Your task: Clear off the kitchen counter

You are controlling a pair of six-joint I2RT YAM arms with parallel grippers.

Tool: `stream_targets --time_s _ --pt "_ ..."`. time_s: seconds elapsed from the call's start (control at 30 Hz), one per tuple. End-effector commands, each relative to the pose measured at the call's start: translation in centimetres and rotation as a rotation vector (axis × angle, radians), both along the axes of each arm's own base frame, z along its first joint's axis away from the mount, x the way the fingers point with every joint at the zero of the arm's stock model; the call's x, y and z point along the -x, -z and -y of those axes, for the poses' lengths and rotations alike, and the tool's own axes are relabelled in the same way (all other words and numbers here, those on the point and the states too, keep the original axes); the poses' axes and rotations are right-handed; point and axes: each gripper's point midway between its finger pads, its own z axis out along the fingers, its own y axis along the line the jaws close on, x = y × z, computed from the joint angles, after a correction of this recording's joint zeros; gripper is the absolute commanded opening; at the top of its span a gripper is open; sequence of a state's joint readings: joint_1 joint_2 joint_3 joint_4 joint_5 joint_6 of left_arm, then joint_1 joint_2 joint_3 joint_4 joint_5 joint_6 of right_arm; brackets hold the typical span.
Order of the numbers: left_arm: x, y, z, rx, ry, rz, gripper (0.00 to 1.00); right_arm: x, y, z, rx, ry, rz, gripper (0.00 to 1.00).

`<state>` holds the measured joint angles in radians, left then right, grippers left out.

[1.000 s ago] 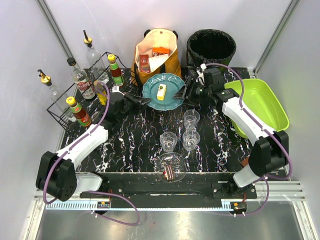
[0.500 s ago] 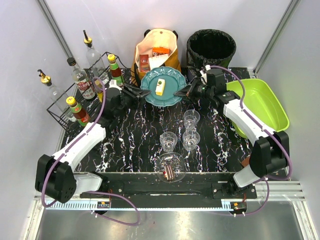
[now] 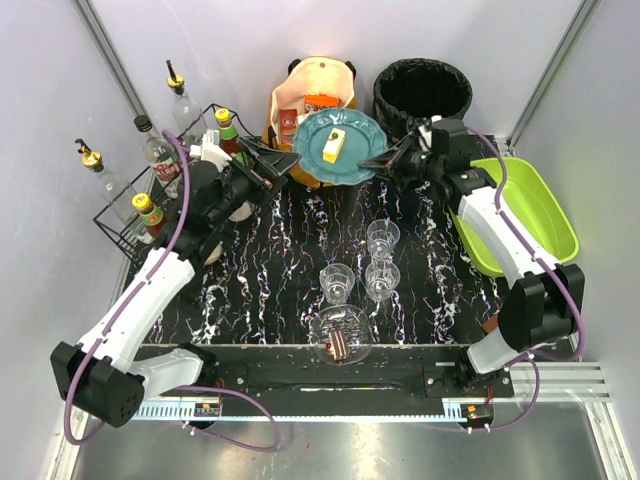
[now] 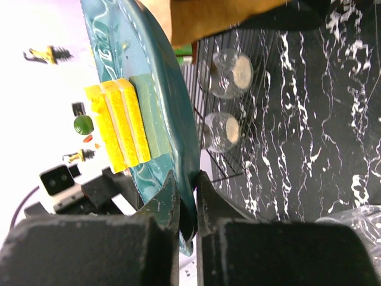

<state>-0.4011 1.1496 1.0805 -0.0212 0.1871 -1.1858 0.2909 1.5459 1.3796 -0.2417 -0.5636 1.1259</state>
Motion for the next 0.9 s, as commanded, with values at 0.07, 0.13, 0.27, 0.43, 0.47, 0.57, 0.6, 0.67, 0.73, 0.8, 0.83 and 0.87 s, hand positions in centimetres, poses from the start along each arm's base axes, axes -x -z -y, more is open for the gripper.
stream_targets --time_s 0.07,0.13,0.27,0.43,0.47,0.57,0.6,0.67,0.73,0.8,0.83,0.87 --pt "2.3 -3.6 -2.0 -0.152 -0.016 0.167 0.99 -3.9 -9.9 3.2 -0.092 0.11 0.214 0.0" --pt "2.8 -4.0 -2.3 -0.178 -0.016 0.186 0.99 -5.6 -10.4 4.9 -0.09 0.158 0.205 0.0" --pt "3.9 -5.0 -2.3 -0.236 0.025 0.247 0.99 -9.4 -11.5 9.2 -0.05 0.282 0.223 0.0" --pt "4.5 -5.3 -2.6 -0.288 0.039 0.269 0.99 -14.6 -12.2 15.5 0.022 0.449 0.241 0.0" --pt "4.5 -5.4 -2.6 -0.299 0.041 0.281 0.99 -15.4 -12.4 16.5 0.05 0.475 0.252 0.0" --pt "4.4 -5.4 -3.1 -0.335 0.024 0.29 0.99 -17.7 -12.2 19.0 0.141 0.546 0.272 0.0" --pt "4.4 -5.5 -3.3 -0.345 0.021 0.298 0.99 -18.1 -12.3 19.7 0.177 0.566 0.277 0.0" --pt "4.3 -5.8 -3.4 -0.361 0.019 0.31 0.99 -19.4 -12.5 20.8 0.251 0.604 0.309 0.0" --pt "4.1 -5.6 -3.5 -0.379 0.017 0.31 0.99 -20.2 -12.7 22.1 0.326 0.643 0.352 0.0" --pt "3.8 -5.6 -3.7 -0.393 0.012 0.311 0.99 -20.8 -12.9 23.4 0.417 0.679 0.401 0.0" --pt "3.7 -5.6 -3.8 -0.399 0.012 0.311 0.99 -21.0 -13.1 23.9 0.459 0.686 0.433 0.0" --pt "3.7 -5.6 -3.8 -0.403 0.01 0.313 0.99 -21.1 -13.2 24.3 0.513 0.694 0.464 0.0"
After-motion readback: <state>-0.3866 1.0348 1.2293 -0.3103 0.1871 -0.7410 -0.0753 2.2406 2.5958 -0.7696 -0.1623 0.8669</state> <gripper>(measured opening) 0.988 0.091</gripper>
